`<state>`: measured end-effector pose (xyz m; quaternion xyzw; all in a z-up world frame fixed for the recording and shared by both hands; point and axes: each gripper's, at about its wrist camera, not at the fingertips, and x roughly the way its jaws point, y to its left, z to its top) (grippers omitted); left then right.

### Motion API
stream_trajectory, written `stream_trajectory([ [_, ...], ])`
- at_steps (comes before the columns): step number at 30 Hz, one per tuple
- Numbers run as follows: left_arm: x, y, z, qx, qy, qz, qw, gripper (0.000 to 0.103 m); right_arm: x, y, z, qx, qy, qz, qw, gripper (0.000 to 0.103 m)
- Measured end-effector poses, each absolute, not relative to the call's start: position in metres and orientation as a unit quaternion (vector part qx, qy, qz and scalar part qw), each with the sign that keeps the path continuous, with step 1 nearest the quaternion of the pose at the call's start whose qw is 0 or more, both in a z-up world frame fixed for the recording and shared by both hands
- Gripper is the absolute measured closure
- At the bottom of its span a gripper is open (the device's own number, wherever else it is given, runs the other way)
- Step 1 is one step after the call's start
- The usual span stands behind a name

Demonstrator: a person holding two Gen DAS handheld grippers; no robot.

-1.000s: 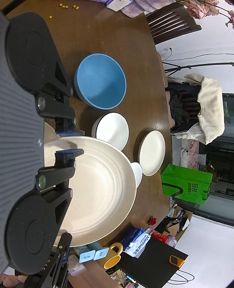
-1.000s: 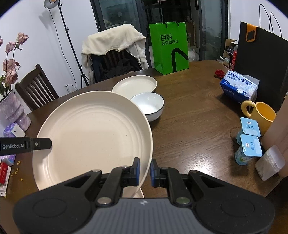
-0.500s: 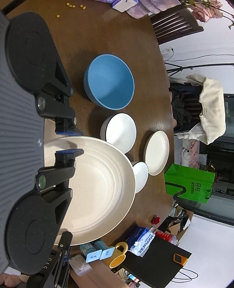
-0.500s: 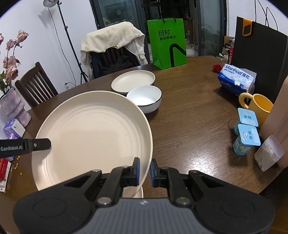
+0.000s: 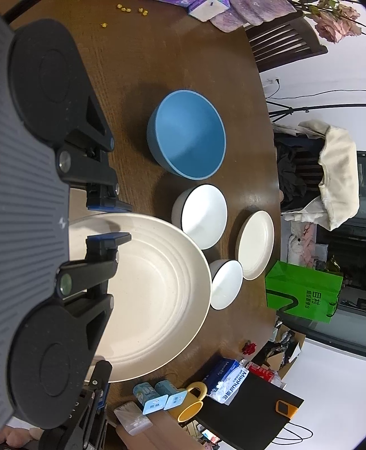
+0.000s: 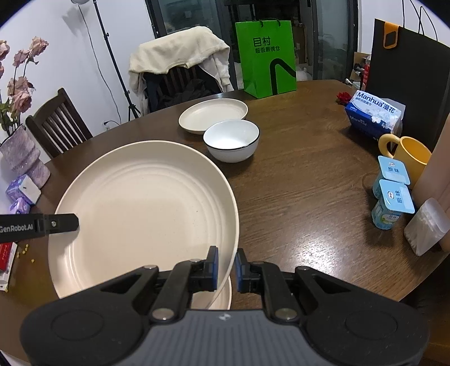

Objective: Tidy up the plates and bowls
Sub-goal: 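Lower the held beige plate onto the placed beige plate with both grippers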

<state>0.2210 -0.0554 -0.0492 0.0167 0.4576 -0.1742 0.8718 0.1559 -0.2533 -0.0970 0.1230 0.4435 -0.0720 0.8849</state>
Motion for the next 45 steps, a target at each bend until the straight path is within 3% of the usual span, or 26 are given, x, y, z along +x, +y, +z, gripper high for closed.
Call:
stream_trajectory([
  [45,0.222,-0.038,-0.105,0.018,0.487,-0.164,0.857,0.088,0.167,-0.238,-0.151,0.107,0.487,-0.054,0.865,0.090],
])
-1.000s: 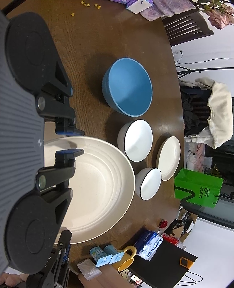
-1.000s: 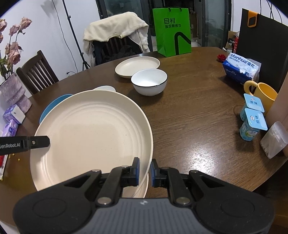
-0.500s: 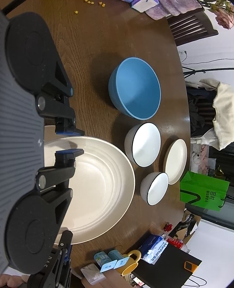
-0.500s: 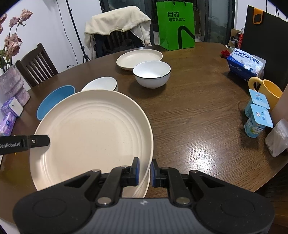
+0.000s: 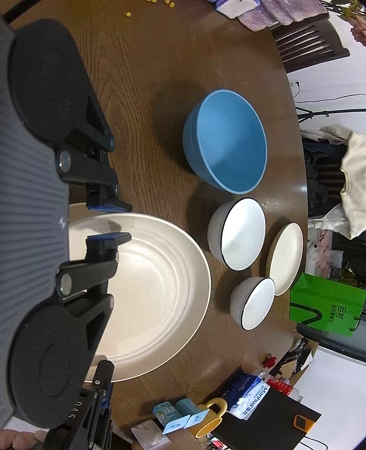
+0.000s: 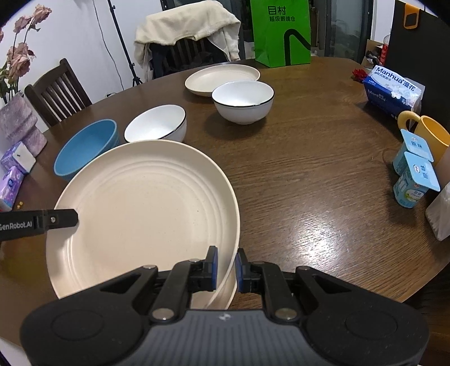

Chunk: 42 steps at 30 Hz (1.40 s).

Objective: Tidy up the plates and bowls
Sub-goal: 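Lower the held beige plate onto the placed beige plate with both grippers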

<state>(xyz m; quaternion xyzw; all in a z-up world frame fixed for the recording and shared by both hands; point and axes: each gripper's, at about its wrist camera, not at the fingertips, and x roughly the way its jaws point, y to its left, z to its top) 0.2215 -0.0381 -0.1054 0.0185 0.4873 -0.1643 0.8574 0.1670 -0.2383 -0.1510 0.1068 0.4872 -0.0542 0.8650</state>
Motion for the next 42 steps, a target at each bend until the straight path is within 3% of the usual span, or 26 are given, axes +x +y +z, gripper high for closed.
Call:
stream_trajectory([
  [42,0.218,-0.065,-0.156,0.100,0.513,-0.147,0.840,0.088,0.179,-0.225,-0.195,0.054,0.532,-0.060,0.843,0.090],
])
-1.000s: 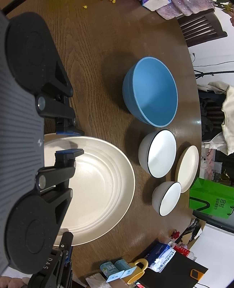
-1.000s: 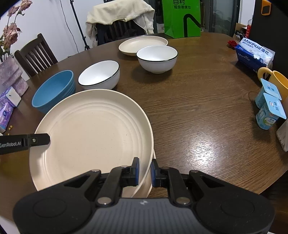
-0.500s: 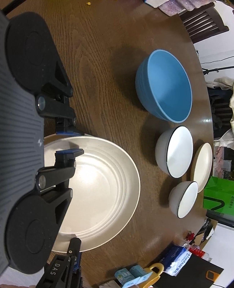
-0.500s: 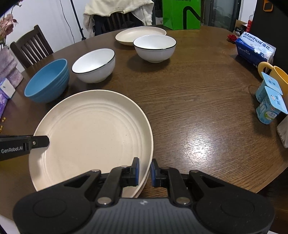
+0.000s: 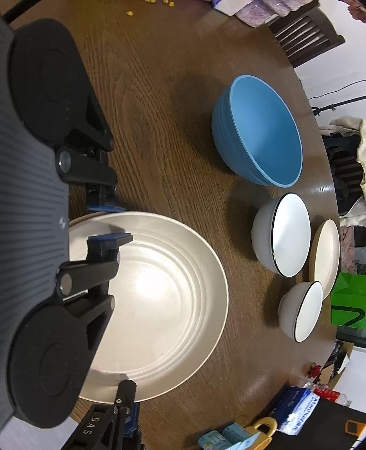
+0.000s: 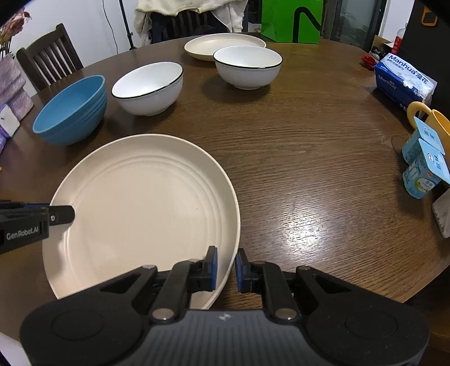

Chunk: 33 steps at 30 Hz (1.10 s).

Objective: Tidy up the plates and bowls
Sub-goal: 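Lower the held beige plate onto the placed beige plate with both grippers, then open both grippers to release the stacked plate rim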

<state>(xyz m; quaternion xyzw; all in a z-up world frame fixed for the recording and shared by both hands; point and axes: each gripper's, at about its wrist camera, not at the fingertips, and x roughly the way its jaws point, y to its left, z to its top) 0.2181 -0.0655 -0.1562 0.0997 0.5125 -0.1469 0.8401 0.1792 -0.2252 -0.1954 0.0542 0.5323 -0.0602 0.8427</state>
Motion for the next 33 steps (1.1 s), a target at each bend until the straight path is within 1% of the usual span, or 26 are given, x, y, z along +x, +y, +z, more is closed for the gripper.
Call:
stream_trajectory([
  [11,0.218,-0.075,-0.161,0.143,0.526,-0.133,0.828,0.088,0.184,-0.217,-0.196,0.029,0.542,-0.060,0.838,0.089],
  [21,0.218,-0.077,-0.164,0.146,0.526,-0.127,0.828,0.088,0.184,-0.216,-0.198,0.024,0.539,-0.062,0.839,0.089],
  [24,0.217,-0.076,-0.160,0.140,0.520,-0.129,0.833,0.085,0.184,-0.218,-0.196,0.033,0.536,-0.060,0.841,0.087],
  [25,0.217,-0.076,-0.159,0.138,0.519,-0.130,0.834,0.082,0.183,-0.219,-0.195,0.035,0.534,-0.061,0.842,0.086],
  [26,0.216,-0.075,-0.158,0.137,0.517,-0.130,0.835,0.076,0.183,-0.220,-0.194,0.038,0.532,-0.060,0.844,0.080],
  [27,0.216,-0.075,-0.157,0.137,0.515,-0.128,0.836,0.072,0.182,-0.221,-0.193,0.041,0.529,-0.060,0.845,0.077],
  [28,0.215,-0.073,-0.156,0.135,0.512,-0.126,0.839,0.067,0.181,-0.223,-0.191,0.044,0.527,-0.062,0.846,0.072],
  [29,0.214,-0.071,-0.154,0.133,0.509,-0.123,0.841,0.065,0.181,-0.224,-0.190,0.047,0.525,-0.063,0.847,0.065],
  [30,0.214,-0.070,-0.152,0.129,0.508,-0.122,0.843,0.064,0.179,-0.226,-0.188,0.051,0.523,-0.064,0.848,0.060],
  [32,0.212,-0.065,-0.148,0.118,0.503,-0.121,0.848,0.054,0.176,-0.231,-0.184,0.063,0.516,-0.065,0.852,0.046],
  [33,0.211,-0.063,-0.145,0.113,0.499,-0.120,0.851,0.051,0.174,-0.234,-0.182,0.071,0.514,-0.066,0.853,0.043],
])
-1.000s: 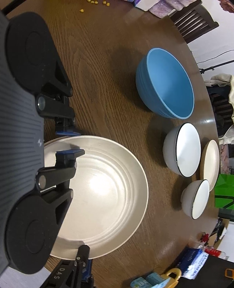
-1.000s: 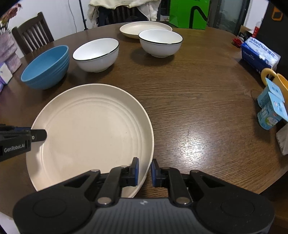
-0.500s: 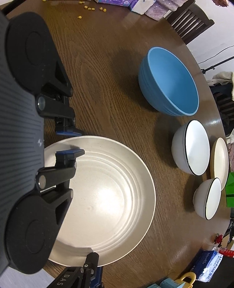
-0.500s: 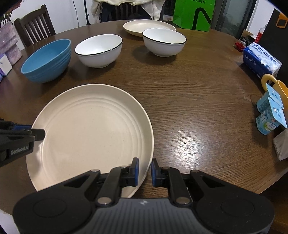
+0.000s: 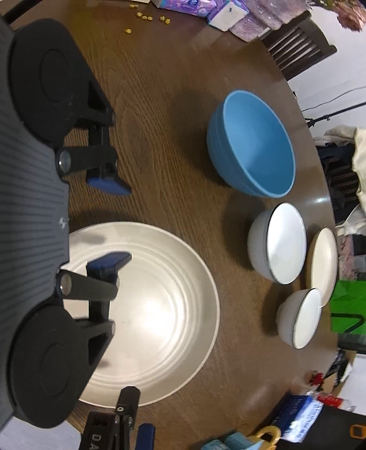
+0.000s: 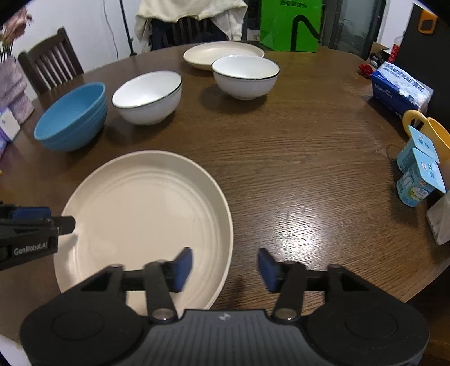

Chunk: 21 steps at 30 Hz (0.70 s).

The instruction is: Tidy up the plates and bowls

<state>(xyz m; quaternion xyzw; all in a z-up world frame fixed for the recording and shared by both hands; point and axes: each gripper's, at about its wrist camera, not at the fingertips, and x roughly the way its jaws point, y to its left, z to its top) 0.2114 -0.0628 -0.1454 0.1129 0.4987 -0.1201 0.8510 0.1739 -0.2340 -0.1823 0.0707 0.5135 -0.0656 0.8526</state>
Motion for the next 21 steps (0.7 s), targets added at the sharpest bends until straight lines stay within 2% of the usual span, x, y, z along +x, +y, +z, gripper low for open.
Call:
stream_trajectory([
  [2,0.209,-0.059,-0.140,0.105,0.490,-0.118,0.857,0.037,0.168,-0.240,-0.178,0.084,0.506,-0.067,0.856,0.030],
  [3,0.207,-0.057,-0.137,0.099,0.485,-0.119,0.861,0.029,0.167,-0.241,-0.176,0.087,0.502,-0.066,0.858,0.027],
  [4,0.205,-0.055,-0.135,0.094,0.480,-0.118,0.864,0.016,0.164,-0.242,-0.174,0.090,0.498,-0.065,0.860,0.021],
  [6,0.200,-0.052,-0.128,0.087,0.466,-0.115,0.873,0.009,0.158,-0.245,-0.169,0.093,0.492,-0.064,0.863,0.017],
  [8,0.195,-0.049,-0.122,0.077,0.455,-0.113,0.880,0.000,0.152,-0.246,-0.165,0.098,0.487,-0.061,0.866,0.008],
  [11,0.187,-0.044,-0.113,0.056,0.442,-0.113,0.888,0.000,0.142,-0.246,-0.157,0.103,0.478,-0.056,0.870,0.000],
  [21,0.160,-0.039,-0.084,0.020,0.402,-0.113,0.908,0.000,0.116,-0.236,-0.133,0.089,0.454,-0.050,0.885,0.000],
])
